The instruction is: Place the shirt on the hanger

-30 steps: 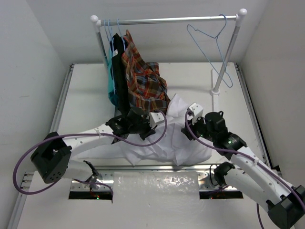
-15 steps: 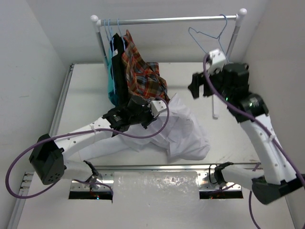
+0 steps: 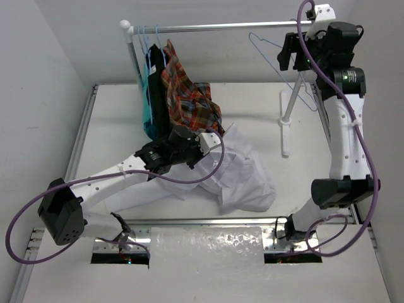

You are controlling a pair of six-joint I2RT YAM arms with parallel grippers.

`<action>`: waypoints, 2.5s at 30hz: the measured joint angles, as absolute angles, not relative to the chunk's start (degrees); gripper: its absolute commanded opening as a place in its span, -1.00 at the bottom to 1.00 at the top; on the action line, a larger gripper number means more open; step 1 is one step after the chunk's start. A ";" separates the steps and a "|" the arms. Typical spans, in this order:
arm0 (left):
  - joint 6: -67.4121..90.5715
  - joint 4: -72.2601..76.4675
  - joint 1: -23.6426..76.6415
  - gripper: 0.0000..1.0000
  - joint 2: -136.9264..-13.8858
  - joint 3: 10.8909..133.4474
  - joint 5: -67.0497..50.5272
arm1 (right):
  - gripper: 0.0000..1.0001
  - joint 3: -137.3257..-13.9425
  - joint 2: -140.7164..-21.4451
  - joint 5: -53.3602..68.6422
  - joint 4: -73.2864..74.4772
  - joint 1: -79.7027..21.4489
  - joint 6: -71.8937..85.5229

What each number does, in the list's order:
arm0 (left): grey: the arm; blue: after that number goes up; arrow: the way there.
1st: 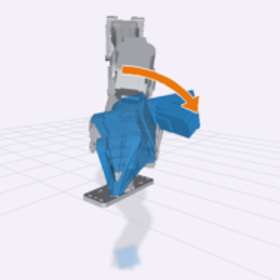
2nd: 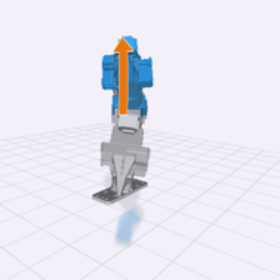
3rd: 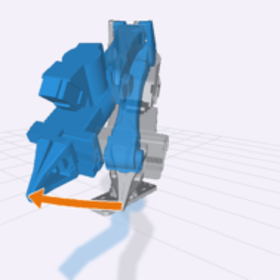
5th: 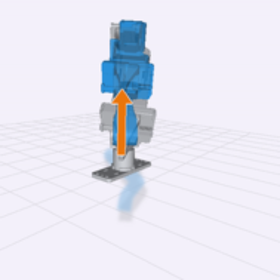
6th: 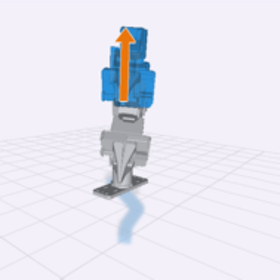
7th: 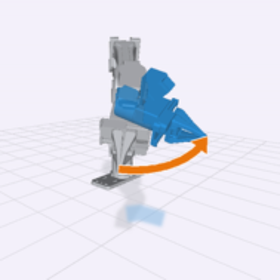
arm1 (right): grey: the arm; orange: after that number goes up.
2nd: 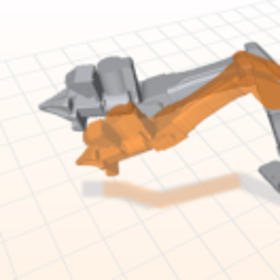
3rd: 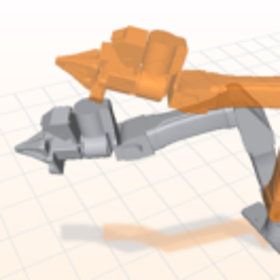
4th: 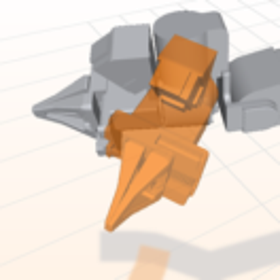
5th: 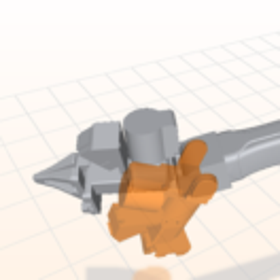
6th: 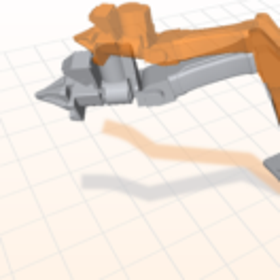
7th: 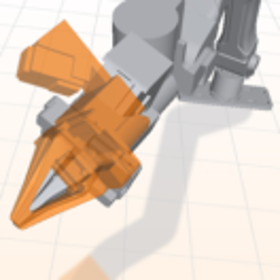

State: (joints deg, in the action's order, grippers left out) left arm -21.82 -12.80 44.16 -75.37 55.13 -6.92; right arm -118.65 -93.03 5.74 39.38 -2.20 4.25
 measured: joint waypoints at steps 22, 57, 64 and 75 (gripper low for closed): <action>-24.14 -13.45 44.16 -1.00 -73.25 55.07 -6.48 | -0.43 -107.74 -99.74 17.21 30.15 3.99 -1.08; -24.05 -10.92 44.14 -1.00 -72.73 52.36 -5.56 | -1.00 -89.76 -78.76 27.09 24.91 2.98 -0.97; -23.00 -10.22 43.79 -1.00 -73.32 52.23 -4.93 | -1.00 -78.02 -65.06 29.82 30.72 1.17 -1.19; -18.76 -17.72 40.05 -1.00 -88.09 66.54 -4.54 | -1.00 -69.54 -46.50 30.35 45.89 0.86 1.30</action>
State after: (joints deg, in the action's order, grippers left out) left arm -18.76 -17.72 40.05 -88.09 66.54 -4.54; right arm -69.54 -46.50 30.35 45.89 0.86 1.30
